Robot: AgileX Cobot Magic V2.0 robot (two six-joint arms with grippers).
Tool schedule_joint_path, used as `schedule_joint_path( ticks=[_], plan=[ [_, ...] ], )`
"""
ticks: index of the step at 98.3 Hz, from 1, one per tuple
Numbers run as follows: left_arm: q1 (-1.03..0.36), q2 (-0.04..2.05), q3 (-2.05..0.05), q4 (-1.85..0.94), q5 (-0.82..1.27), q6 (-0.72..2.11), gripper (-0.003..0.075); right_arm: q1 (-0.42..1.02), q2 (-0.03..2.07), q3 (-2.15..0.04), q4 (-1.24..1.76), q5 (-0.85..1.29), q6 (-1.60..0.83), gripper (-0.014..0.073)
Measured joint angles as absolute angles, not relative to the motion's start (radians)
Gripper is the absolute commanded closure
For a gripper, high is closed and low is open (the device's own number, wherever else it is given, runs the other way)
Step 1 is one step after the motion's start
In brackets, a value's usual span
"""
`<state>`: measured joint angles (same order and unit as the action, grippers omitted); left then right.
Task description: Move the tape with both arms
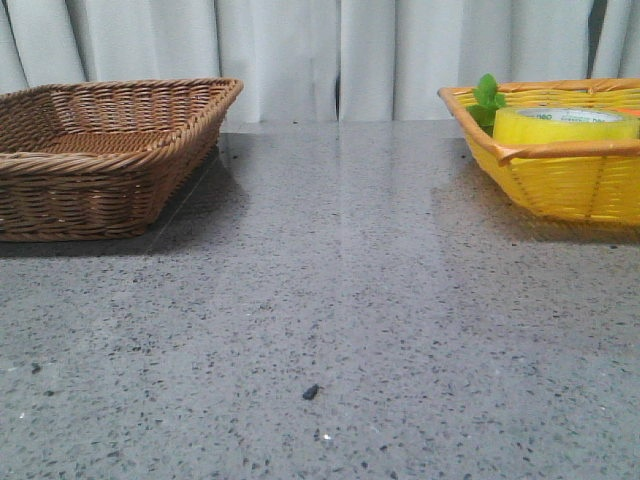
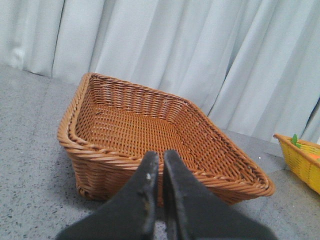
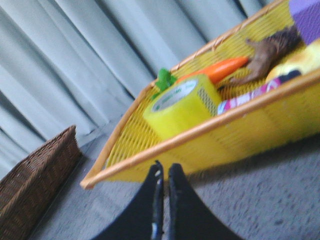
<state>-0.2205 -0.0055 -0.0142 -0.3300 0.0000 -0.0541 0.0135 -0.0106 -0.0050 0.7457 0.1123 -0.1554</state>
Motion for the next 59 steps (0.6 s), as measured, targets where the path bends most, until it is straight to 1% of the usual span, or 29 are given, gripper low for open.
schedule_joint_path(
  ticks=[10,25,30,36,41,47,52,55,59],
  plan=[
    [-0.22,0.015,-0.07,-0.318,0.036,-0.054,0.0741,0.014,-0.011,-0.07,0.753,0.221,-0.177,0.0668],
    [-0.22,0.114,-0.195,-0.238,0.136,-0.054,0.073,0.014,0.019,-0.19,0.753,0.298,-0.28,0.0668],
    [-0.22,0.157,-0.249,-0.227,0.174,-0.054,0.0692,0.014,0.057,-0.24,0.753,0.314,-0.32,0.0667],
    [-0.22,0.209,-0.304,-0.218,0.215,-0.054,0.0605,0.014,0.127,-0.317,0.753,0.346,-0.37,0.0651],
    [-0.22,0.257,-0.35,-0.215,0.236,-0.054,0.0525,0.014,0.199,-0.387,0.753,0.388,-0.419,0.061],
    [-0.22,0.319,-0.402,-0.213,0.25,-0.054,0.0444,0.014,0.298,-0.479,0.753,0.45,-0.462,0.0519],
    [-0.22,0.363,-0.437,-0.213,0.257,-0.054,0.0417,0.014,0.409,-0.587,0.744,0.525,-0.486,0.0425],
    [-0.22,0.386,-0.455,-0.212,0.26,-0.054,0.0416,0.014,0.468,-0.644,0.739,0.565,-0.498,0.0356],
    [-0.22,0.417,-0.477,-0.211,0.263,-0.054,0.0417,0.014,0.56,-0.735,0.732,0.626,-0.503,0.0298]
  ],
)
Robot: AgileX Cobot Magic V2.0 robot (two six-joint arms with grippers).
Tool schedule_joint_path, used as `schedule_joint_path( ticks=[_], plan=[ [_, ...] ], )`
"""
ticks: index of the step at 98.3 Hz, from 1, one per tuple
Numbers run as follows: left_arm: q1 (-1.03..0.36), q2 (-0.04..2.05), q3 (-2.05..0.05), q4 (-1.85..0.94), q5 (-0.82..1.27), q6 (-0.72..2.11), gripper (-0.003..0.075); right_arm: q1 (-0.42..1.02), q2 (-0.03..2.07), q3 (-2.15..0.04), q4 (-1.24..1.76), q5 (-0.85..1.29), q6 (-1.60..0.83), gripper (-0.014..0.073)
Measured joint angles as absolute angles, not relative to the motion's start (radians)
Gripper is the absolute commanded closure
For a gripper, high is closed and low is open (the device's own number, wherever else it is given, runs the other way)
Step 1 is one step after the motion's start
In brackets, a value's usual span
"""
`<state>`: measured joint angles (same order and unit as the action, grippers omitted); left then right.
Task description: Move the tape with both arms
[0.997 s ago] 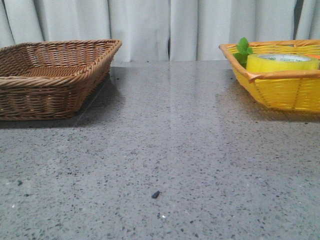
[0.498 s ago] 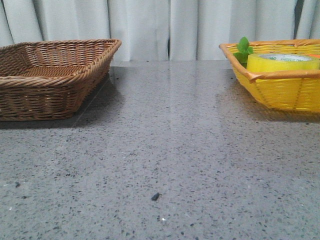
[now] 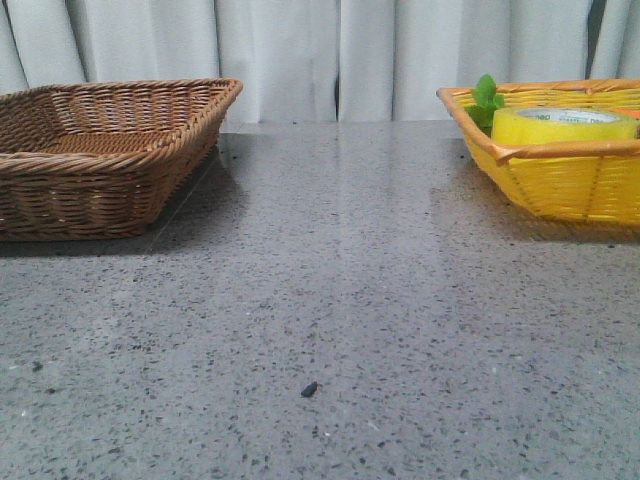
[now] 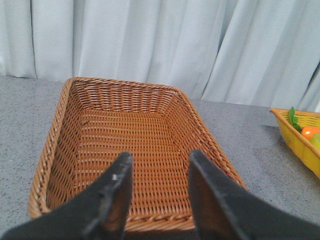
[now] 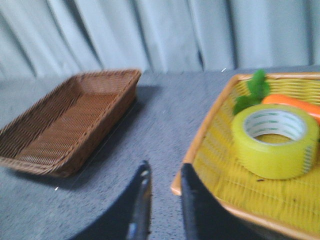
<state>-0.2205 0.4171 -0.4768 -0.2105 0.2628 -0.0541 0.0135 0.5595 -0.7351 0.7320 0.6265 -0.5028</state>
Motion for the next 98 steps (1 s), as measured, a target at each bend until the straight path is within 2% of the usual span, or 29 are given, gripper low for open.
schedule_joint_path(
  ticks=[4,21,42,73,98],
  plan=[
    [-0.22,0.442,-0.494,-0.211,0.265,-0.054,0.0417,0.014,0.636,-0.813,0.723,0.675,-0.509,0.0267],
    [-0.22,0.477,-0.519,-0.213,0.273,-0.054,0.0417,0.014,0.987,-1.181,0.647,0.887,-0.511,0.0275],
    [-0.22,0.479,-0.521,-0.229,0.297,-0.054,0.0418,0.038,1.325,-1.47,0.372,1.062,-0.361,0.0275],
    [-0.22,0.479,-0.521,-0.229,0.325,-0.054,0.0418,0.153,1.619,-1.539,0.197,1.07,-0.291,0.0275],
    [-0.22,0.479,-0.521,-0.231,0.327,-0.054,0.0418,0.161,1.744,-1.541,0.101,0.983,-0.236,0.0275]
  ],
)
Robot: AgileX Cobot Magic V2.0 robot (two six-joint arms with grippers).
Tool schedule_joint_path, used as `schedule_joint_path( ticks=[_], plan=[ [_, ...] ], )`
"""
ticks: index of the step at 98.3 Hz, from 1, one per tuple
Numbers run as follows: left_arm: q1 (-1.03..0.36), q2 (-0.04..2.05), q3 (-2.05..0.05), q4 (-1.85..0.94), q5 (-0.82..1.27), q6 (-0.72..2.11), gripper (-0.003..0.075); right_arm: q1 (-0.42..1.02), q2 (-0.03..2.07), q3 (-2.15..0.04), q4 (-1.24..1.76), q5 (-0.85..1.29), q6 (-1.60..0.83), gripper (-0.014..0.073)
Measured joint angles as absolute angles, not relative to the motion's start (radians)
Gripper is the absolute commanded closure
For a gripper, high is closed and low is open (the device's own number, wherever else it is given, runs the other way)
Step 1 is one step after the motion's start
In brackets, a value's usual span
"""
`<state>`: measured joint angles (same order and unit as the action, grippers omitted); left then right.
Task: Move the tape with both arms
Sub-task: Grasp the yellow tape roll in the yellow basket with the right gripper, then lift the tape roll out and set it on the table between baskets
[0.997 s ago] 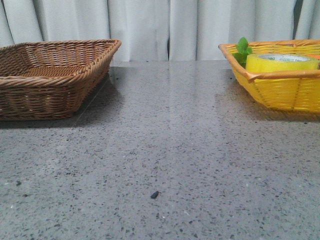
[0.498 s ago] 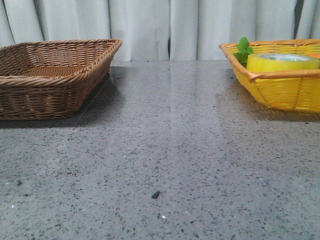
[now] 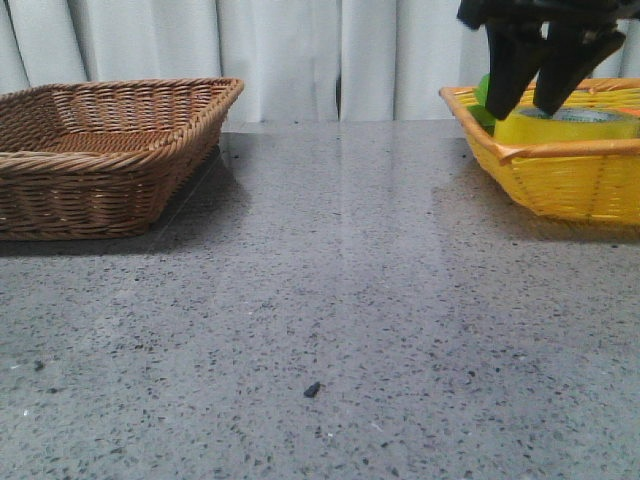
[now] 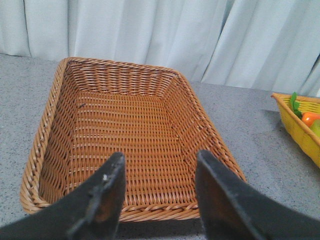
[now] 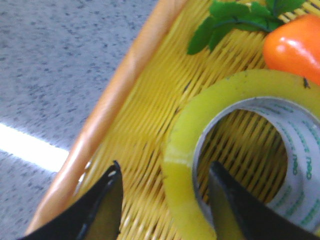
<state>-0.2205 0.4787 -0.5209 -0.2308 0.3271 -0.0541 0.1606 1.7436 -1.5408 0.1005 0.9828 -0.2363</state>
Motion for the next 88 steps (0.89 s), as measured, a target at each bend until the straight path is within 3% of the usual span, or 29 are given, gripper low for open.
schedule_joint_path(
  ticks=[11,16,22,53,70,88],
  plan=[
    [-0.22,0.479,-0.521,-0.231,0.329,-0.054,0.0418,0.161,1.773,-1.542,0.097,0.975,-0.233,0.0318],
    [-0.22,0.479,-0.521,-0.231,0.329,-0.054,0.0418,0.162,1.789,-1.543,0.095,0.975,-0.233,0.0433],
    [-0.22,0.479,-0.521,-0.231,0.329,-0.054,0.0418,0.162,1.8,-1.543,0.086,0.978,-0.233,0.0667],
    [-0.22,0.479,-0.522,-0.237,0.331,-0.054,0.0419,0.197,1.746,-1.712,0.074,1.021,-0.225,0.0647],
    [-0.22,0.479,-0.522,-0.237,0.331,-0.054,0.0419,0.339,1.687,-1.928,0.152,0.988,-0.225,0.0647],
    [-0.22,0.479,-0.522,-0.237,0.331,-0.054,0.0419,0.476,1.768,-1.953,0.192,1.014,-0.22,0.0646]
  ],
)
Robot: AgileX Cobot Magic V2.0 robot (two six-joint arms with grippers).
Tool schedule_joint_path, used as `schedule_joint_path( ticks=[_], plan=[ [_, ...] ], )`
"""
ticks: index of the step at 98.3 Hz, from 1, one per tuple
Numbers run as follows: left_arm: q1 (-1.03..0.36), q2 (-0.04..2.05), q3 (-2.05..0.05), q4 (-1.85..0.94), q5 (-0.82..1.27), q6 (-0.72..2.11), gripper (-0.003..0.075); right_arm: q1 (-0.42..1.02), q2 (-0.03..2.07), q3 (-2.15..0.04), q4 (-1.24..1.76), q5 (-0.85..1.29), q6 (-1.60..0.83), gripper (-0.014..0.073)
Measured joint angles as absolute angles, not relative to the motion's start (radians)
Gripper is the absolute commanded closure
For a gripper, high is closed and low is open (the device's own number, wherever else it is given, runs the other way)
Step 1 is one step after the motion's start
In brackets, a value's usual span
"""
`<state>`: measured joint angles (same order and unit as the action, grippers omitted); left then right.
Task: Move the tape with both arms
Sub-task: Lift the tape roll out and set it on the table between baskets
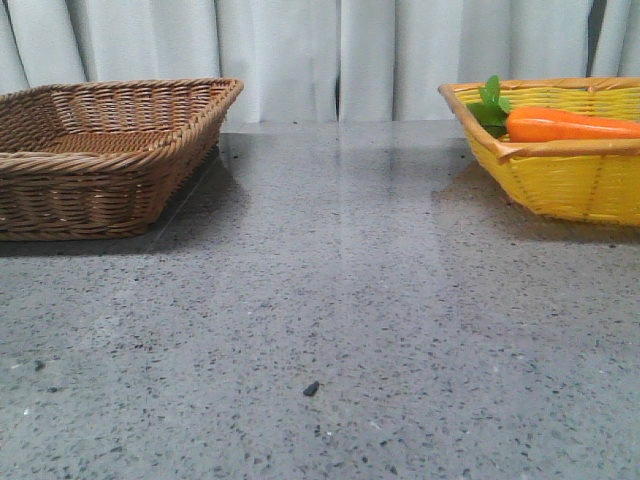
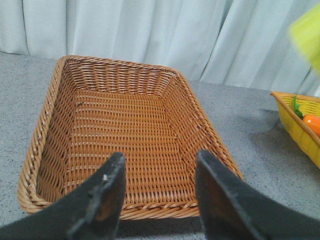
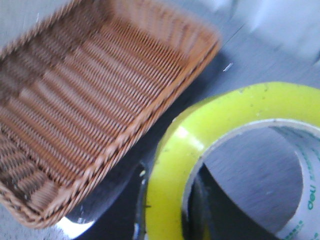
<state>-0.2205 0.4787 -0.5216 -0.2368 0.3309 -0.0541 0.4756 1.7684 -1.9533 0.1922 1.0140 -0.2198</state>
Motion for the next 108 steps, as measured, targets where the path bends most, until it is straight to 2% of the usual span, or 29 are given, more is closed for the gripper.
schedule_joint_path(
  ticks=[10,16,23,34,38,42,49,66,74,93,108],
  plan=[
    [-0.22,0.479,-0.522,-0.237,0.335,-0.054,0.0419,0.482,1.891,-1.942,0.182,1.062,-0.192,0.064],
    [-0.22,0.479,-0.522,-0.237,0.355,-0.054,0.0419,0.482,1.954,-1.937,0.167,1.081,-0.167,0.0601],
    [-0.22,0.479,-0.522,-0.237,0.394,-0.054,0.0419,0.482,2.013,-1.93,0.161,1.103,-0.137,0.0484],
    [-0.22,0.479,-0.523,-0.239,0.461,-0.036,0.0419,0.482,2.046,-1.93,0.207,1.125,-0.123,0.0203],
    [-0.22,0.479,-0.531,-0.25,0.473,-0.011,0.0419,0.482,2.042,-1.934,0.224,1.13,-0.122,0.0143],
    [-0.226,0.481,-0.543,-0.263,0.484,0.028,0.0419,0.482,2.029,-1.939,0.237,1.138,-0.122,0.0122],
    [-0.245,0.499,-0.578,-0.301,0.497,0.103,0.0419,0.482,1.995,-1.954,0.252,1.168,-0.121,0.0179],
    [-0.332,0.643,-0.758,-0.358,0.513,0.228,0.0419,0.482,1.81,-1.966,0.261,1.235,-0.12,0.0557],
    [-0.391,0.765,-0.853,-0.361,0.522,0.264,0.0419,0.482,1.689,-1.971,0.261,1.242,-0.12,0.0667],
    [-0.525,1.088,-1.088,-0.361,0.546,0.305,0.0419,0.482,1.356,-1.934,0.224,1.239,-0.121,0.0655],
    [-0.58,1.354,-1.308,-0.371,0.605,0.31,0.0419,0.482,1.08,-1.746,0.139,1.211,-0.121,0.0655]
  ],
)
